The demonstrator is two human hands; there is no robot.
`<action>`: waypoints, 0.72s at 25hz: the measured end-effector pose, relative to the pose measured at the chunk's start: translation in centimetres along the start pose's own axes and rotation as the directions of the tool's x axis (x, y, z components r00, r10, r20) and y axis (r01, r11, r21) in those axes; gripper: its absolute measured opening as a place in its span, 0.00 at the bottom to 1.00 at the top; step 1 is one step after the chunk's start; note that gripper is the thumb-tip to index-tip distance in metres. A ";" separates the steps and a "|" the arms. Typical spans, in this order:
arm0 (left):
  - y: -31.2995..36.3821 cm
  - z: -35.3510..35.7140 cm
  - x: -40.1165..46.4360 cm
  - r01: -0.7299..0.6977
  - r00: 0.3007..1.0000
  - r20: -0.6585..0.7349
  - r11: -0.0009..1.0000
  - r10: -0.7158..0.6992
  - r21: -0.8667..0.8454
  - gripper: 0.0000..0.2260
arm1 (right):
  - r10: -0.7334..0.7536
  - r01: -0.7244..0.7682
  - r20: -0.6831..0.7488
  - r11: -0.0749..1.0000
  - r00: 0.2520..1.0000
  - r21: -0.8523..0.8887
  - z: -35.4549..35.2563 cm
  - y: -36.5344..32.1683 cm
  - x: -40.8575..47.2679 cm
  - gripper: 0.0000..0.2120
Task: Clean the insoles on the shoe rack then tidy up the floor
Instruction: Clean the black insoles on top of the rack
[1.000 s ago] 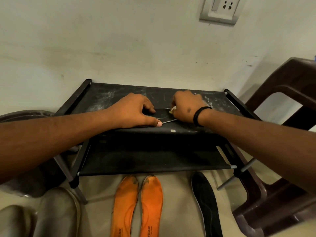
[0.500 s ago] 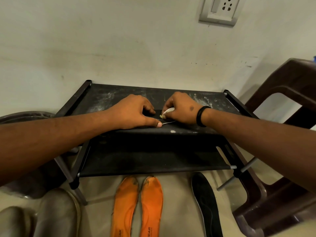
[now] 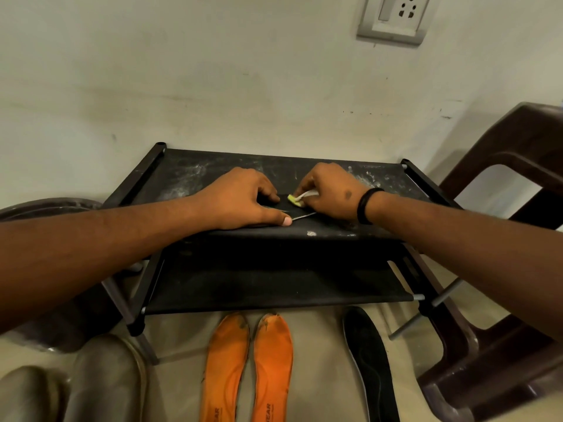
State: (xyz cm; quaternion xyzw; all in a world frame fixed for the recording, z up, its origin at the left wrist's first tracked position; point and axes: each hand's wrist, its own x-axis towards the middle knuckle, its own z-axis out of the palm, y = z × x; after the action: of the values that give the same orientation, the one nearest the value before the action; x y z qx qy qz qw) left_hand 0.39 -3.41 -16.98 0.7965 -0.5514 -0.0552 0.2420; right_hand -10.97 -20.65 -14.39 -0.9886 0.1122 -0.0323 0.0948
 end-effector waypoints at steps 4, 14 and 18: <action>-0.1 0.0 0.1 0.005 1.000 0.003 1.000 -0.005 -0.005 0.26 | 0.177 -0.177 -0.078 0.984 0.981 0.001 -0.6 2.3 1.3 0.03; -0.2 0.1 0.2 -0.008 1.000 0.005 1.000 0.008 0.014 0.26 | -0.138 0.145 0.091 0.987 0.986 -0.076 -1.3 1.4 -0.7 0.07; -0.2 0.0 0.2 -0.011 1.000 0.011 1.000 0.011 0.022 0.27 | -0.175 0.178 0.055 0.982 0.983 -0.058 -1.2 1.7 -1.9 0.04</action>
State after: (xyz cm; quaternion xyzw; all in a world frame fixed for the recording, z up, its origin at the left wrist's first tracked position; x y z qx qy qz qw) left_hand 0.59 -3.55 -17.06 0.7958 -0.5577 -0.0522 0.2302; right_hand -13.27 -22.08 -13.61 -0.9977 0.0226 -0.0126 0.0634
